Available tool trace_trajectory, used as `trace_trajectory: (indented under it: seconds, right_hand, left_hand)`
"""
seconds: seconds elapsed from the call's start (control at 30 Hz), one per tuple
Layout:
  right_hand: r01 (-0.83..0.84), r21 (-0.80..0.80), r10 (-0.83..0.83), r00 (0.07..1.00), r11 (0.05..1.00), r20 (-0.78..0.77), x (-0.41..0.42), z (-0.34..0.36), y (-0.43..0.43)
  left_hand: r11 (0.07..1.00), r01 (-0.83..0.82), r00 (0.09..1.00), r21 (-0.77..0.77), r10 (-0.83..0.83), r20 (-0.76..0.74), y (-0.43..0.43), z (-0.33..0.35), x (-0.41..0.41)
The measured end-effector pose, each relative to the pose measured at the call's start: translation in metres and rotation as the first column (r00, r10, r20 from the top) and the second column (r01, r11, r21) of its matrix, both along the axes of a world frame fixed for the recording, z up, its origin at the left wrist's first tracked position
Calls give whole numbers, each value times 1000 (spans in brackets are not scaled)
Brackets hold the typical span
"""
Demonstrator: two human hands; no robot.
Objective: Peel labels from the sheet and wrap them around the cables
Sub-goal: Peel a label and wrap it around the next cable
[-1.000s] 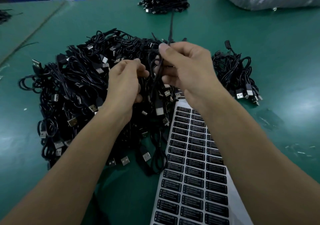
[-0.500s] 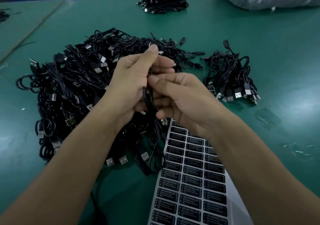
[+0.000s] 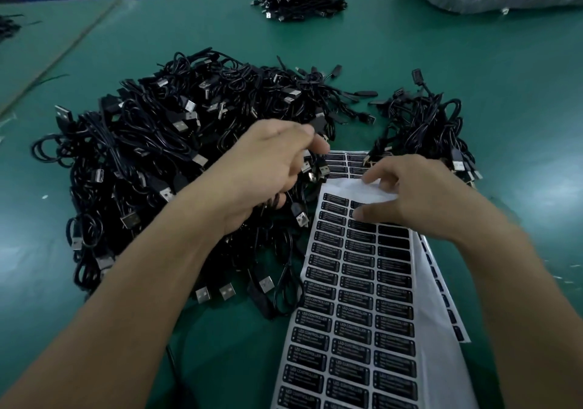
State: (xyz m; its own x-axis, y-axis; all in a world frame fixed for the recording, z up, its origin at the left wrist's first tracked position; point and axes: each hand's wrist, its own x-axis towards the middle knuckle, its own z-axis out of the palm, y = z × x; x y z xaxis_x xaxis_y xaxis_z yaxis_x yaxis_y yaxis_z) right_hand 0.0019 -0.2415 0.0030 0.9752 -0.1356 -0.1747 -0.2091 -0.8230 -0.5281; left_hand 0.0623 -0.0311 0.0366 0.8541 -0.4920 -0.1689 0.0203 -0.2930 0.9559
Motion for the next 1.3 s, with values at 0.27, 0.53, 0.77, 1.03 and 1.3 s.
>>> trace_trajectory:
  seconds: [0.27, 0.53, 0.77, 1.03, 1.3]
  right_hand:
    - [-13, 109, 6, 998, 994, 69, 4, -6, 4]
    - [-150, 542, -25, 953, 827, 303, 3, -3, 3]
    - [-83, 613, -101, 961, 786, 259, 4, -7, 10]
    - [21, 678, -213, 956, 735, 201, 8, -16, 17]
    - [44, 697, -261, 943, 716, 208, 7, -19, 22]
  left_hand:
    - [955, -36, 956, 295, -53, 289, -19, -21, -13]
    - [963, -51, 918, 263, -58, 392, -12, -33, 2]
    - [956, -195, 883, 219, 73, 464, -13, -37, 1]
    - [971, -154, 828, 183, 26, 560, -19, -38, -13]
    - [963, -202, 796, 177, 56, 602, -21, -39, -16]
